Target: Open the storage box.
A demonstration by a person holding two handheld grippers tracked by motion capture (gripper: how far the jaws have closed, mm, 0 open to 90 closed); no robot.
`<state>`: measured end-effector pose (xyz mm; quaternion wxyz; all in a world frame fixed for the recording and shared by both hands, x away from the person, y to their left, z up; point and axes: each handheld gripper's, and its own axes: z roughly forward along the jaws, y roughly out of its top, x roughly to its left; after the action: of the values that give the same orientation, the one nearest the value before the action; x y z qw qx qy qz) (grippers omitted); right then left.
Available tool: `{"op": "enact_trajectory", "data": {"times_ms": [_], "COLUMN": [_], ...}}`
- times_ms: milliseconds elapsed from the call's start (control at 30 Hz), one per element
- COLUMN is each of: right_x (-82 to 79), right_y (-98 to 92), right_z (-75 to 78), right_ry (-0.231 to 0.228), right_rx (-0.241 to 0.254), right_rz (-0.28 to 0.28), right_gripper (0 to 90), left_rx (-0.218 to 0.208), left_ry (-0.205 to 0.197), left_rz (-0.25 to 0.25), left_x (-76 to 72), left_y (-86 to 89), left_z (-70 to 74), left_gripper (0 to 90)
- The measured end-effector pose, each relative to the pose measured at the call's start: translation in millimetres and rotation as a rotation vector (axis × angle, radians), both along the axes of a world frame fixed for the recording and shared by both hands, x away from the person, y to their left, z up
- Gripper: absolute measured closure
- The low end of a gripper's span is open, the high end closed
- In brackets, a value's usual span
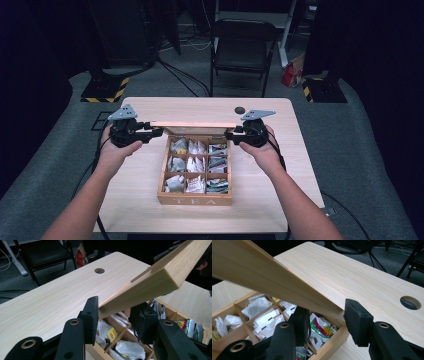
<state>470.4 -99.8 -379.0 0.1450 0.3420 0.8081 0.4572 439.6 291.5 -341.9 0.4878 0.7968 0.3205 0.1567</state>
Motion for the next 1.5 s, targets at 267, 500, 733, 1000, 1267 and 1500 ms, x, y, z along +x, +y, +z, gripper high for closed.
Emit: {"op": "enact_trajectory", "data": {"times_ms": [267, 500, 733, 1000, 1267, 1500], "right_x": [4.7, 9.7, 12.0, 15.5, 19.8, 23.0], "right_y": [2.1, 1.6, 2.8, 3.6, 4.4, 5.9], "right_z": [3.0, 4.4, 5.5, 6.8, 7.7, 7.3], "right_ry": [-0.004, 0.010, 0.007, 0.009, 0.007, 0.009], "right_rx": [-0.001, 0.012, 0.005, 0.007, 0.009, 0.022], "right_rz": [-0.008, -0.011, -0.017, -0.023, -0.026, -0.032], "right_gripper": [55.9, 56.0, 56.2, 56.3, 56.4, 56.4], "left_rx": [-0.023, -0.035, -0.029, 0.004, 0.006, -0.001], "left_ry": [-0.002, -0.007, 0.000, -0.011, -0.008, -0.010], "left_rz": [0.005, 0.017, 0.021, 0.033, 0.039, 0.047], "left_x": [5.1, 11.1, 19.9, 30.5, 38.9, 42.5], "left_y": [0.9, 2.0, 0.8, -3.0, -4.8, -5.6], "left_z": [0.5, -6.3, -19.5, -29.5, -33.6, -34.4], "left_gripper": [58.8, 58.3, 57.7, 58.1, 59.1, 60.2]}}
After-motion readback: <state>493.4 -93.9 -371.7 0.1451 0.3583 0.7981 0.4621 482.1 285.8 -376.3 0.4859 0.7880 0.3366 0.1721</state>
